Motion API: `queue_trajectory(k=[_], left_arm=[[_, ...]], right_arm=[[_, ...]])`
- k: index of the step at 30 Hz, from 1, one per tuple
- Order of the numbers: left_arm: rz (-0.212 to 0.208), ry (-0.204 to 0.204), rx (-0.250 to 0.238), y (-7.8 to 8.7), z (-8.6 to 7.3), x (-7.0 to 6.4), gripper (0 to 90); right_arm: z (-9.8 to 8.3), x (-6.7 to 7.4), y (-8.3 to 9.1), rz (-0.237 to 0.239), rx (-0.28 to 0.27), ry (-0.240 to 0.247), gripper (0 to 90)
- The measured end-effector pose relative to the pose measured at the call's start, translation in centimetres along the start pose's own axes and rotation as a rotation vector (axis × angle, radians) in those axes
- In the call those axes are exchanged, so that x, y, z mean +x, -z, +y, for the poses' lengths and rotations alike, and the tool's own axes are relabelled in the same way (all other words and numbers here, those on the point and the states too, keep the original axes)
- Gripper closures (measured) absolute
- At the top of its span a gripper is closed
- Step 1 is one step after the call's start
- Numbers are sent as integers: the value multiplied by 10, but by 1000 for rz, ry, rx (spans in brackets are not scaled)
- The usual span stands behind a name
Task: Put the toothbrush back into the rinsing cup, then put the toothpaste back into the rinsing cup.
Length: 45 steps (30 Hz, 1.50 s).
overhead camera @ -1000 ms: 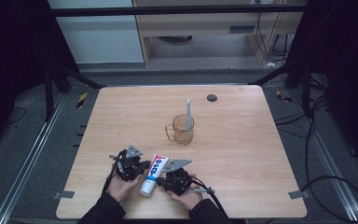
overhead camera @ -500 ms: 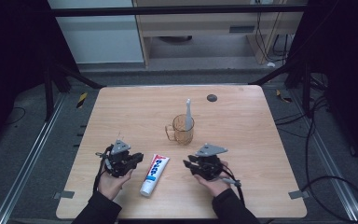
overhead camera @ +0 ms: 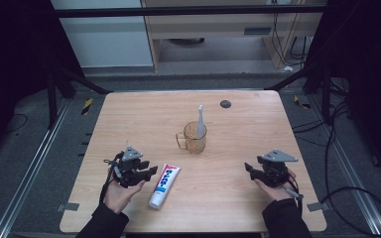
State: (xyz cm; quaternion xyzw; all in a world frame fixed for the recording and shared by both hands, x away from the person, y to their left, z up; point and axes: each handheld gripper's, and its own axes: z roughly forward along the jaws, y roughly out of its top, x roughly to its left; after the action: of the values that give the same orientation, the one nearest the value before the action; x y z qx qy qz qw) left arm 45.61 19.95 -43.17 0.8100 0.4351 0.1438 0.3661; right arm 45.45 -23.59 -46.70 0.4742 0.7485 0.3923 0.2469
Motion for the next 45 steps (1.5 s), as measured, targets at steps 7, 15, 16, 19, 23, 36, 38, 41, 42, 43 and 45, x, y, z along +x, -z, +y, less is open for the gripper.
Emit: queue_trajectory(k=[7, 15, 16, 19, 23, 36, 38, 41, 42, 43, 45], left_arm=[[-7, -54, 87, -6, 8, -15, 387], [38, -54, 129, -15, 8, -21, 332], [41, -56, 137, -17, 9, -22, 325], [49, -62, 164, -21, 9, -24, 326], [57, -64, 204, -31, 8, -28, 321], [42, -22, 276, -47, 5, -30, 349], [31, -10, 288, -49, 3, -29, 353], [26, -4, 301, -52, 3, -29, 355], [26, -7, 305, -52, 3, -29, 359], [27, -4, 306, -53, 3, -29, 359], [32, -4, 315, -55, 3, -31, 370]], right_arm=[[-8, -19, -1, -75, 28, -37, 321], [-7, -17, -5, -89, 34, -30, 279], [-7, -17, -6, -87, 36, -32, 269], [-7, -19, -8, -91, 42, -32, 254], [-10, -19, -8, -85, 50, -37, 254], [-9, -18, -9, -87, 63, -29, 257], [-8, -17, -9, -88, 63, -26, 258], [-8, -15, -12, -82, 69, -17, 258], [-8, -13, -14, -77, 76, -9, 260], [-8, -13, -14, -77, 76, -9, 260], [-8, -11, -16, -73, 83, -2, 262]])
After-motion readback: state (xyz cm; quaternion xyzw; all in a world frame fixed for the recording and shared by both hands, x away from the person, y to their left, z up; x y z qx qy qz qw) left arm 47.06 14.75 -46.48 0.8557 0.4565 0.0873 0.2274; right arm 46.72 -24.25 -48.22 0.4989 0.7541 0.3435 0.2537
